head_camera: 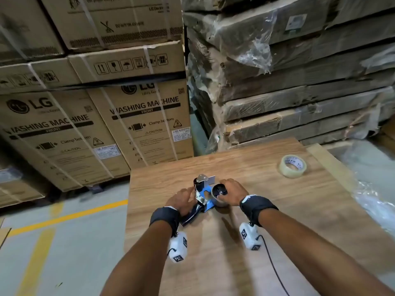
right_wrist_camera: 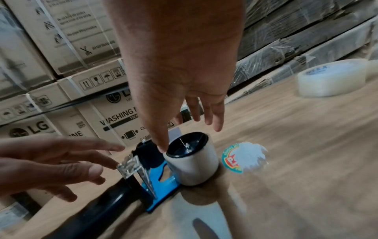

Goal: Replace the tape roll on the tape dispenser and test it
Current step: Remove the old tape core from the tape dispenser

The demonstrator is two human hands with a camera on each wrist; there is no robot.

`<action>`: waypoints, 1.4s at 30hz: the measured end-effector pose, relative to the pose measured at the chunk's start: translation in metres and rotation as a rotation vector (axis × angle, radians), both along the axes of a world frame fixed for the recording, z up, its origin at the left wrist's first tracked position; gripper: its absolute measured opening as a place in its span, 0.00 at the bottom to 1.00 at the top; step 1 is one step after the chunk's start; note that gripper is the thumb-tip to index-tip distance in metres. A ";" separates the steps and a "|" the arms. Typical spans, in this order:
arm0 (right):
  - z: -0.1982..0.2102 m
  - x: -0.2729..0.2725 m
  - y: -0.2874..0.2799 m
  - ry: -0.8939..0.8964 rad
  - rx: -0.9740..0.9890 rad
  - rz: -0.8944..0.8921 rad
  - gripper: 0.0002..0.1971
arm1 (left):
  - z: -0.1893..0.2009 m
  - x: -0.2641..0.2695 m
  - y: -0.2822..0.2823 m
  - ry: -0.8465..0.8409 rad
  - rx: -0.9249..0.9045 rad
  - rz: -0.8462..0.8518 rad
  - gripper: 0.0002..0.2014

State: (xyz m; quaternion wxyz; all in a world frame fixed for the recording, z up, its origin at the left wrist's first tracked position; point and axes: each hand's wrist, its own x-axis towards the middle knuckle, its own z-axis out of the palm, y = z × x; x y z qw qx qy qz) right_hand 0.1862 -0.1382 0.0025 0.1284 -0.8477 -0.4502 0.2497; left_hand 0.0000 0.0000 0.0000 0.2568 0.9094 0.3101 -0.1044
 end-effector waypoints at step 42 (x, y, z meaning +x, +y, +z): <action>-0.029 0.038 -0.056 0.141 -0.060 -0.095 0.54 | -0.008 0.063 -0.049 -0.227 0.145 -0.009 0.17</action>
